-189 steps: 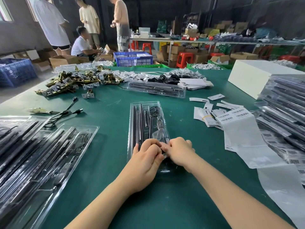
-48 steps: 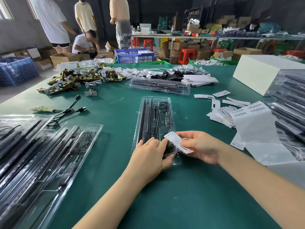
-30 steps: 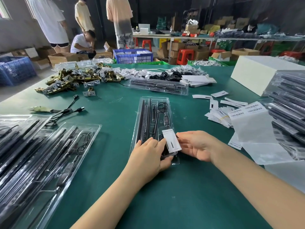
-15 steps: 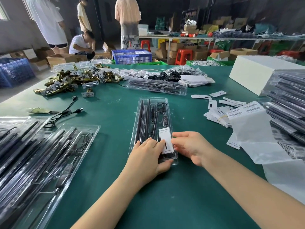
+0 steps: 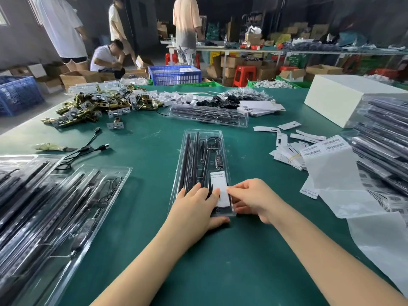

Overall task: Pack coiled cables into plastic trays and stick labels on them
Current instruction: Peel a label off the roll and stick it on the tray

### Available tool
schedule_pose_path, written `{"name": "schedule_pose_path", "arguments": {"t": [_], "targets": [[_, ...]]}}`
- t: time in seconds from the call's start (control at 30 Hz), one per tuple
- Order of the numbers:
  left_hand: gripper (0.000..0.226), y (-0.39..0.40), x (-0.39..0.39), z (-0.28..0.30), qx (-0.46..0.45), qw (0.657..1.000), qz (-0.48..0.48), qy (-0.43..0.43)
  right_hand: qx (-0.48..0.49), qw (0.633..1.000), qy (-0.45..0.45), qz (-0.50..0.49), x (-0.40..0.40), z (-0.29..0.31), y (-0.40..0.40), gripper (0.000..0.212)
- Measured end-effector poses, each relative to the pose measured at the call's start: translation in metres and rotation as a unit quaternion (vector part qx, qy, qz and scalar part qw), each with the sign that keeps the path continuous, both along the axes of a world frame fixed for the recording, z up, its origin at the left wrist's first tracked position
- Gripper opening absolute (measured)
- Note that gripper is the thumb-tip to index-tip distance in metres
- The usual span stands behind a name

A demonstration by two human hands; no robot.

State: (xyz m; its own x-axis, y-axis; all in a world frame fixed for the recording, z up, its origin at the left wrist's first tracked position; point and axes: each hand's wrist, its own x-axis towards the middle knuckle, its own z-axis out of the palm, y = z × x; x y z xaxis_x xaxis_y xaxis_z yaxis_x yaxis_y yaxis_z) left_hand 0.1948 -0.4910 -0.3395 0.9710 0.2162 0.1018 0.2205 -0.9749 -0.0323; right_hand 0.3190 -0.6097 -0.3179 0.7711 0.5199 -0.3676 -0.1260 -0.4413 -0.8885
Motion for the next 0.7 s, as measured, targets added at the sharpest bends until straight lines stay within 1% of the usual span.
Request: {"name": "schedule_pose_path", "arguments": {"t": [0.13, 0.23, 0.33, 0.43, 0.5, 0.57, 0.7], "targets": [[0.080, -0.002, 0.003, 0.000, 0.020, 1.000, 0.002, 0.018, -0.002, 0.999, -0.031, -0.013, -0.002, -0.004, 0.005, 0.026], [0.077, -0.006, 0.002, 0.000, 0.039, 0.999, 0.002, 0.021, -0.029, 0.996, -0.074, -0.037, -0.002, -0.005, 0.012, 0.032], [0.075, -0.011, -0.002, 0.002, 0.056, 0.998, -0.016, -0.024, -0.073, 0.986, -0.144, -0.031, 0.001, -0.006, 0.017, 0.034], [0.067, -0.013, -0.005, 0.003, 0.095, 0.991, -0.033, -0.092, -0.082, 0.977, -0.194, -0.036, 0.004, -0.009, 0.018, 0.025], [0.065, -0.015, -0.005, 0.002, 0.097, 0.988, -0.041, -0.116, -0.078, 0.976, -0.198, -0.045, 0.004, -0.009, 0.018, 0.020], [0.063, -0.015, -0.003, 0.002, 0.121, 0.982, -0.044, -0.141, -0.088, 0.976, -0.194, -0.041, 0.005, -0.008, 0.017, 0.020], [0.065, -0.019, -0.002, 0.000, 0.136, 0.975, -0.040, -0.168, -0.148, 0.968, -0.202, -0.004, 0.010, 0.001, 0.024, 0.031]]}}
